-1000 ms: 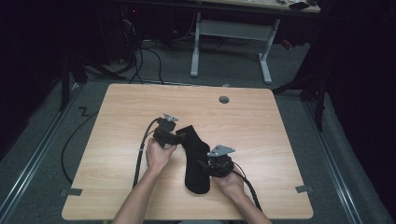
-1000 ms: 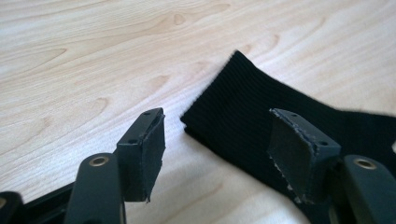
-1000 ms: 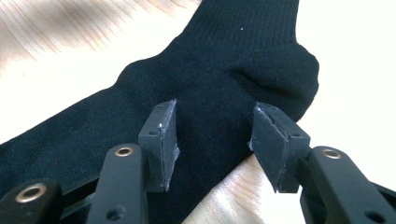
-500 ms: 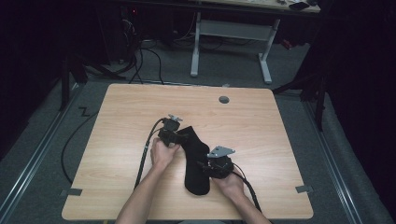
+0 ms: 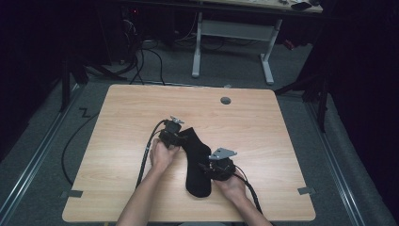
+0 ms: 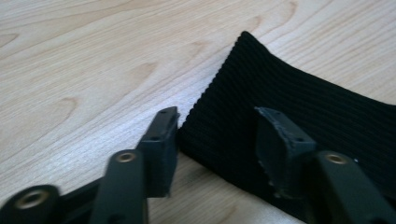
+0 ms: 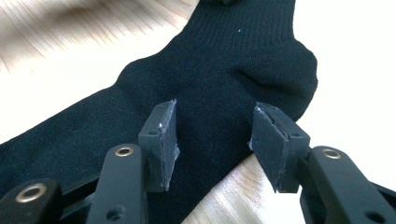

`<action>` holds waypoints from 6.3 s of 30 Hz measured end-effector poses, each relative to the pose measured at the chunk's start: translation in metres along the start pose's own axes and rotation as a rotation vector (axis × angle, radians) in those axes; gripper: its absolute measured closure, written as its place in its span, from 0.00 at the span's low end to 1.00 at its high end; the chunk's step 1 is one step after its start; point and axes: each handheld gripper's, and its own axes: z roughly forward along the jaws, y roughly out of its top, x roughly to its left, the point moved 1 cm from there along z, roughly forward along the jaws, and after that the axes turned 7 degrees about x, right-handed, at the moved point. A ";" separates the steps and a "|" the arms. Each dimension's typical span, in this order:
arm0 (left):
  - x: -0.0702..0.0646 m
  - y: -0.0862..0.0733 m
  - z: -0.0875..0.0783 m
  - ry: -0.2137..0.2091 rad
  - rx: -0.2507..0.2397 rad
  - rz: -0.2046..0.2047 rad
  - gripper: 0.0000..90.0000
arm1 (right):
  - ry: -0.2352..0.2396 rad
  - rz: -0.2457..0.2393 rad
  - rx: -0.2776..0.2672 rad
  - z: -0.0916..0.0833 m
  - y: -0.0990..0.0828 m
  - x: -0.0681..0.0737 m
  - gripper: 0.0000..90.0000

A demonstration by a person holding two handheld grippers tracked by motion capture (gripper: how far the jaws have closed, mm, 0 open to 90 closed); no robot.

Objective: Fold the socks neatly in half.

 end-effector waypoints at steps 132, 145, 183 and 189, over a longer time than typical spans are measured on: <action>-0.047 -0.062 -0.058 -0.238 -0.211 0.253 0.85 | 0.017 -0.009 -0.001 0.007 0.009 0.021 0.63; -0.034 -0.058 -0.033 -0.232 -0.170 0.208 0.86 | 0.026 0.001 0.029 0.005 0.012 0.019 0.65; -0.049 -0.092 -0.065 -0.187 -0.184 0.105 0.45 | 0.049 0.032 -0.059 -0.023 0.022 0.008 0.69; -0.049 -0.092 -0.054 -0.147 -0.175 0.070 0.47 | 0.036 0.024 -0.020 -0.011 0.020 0.013 0.63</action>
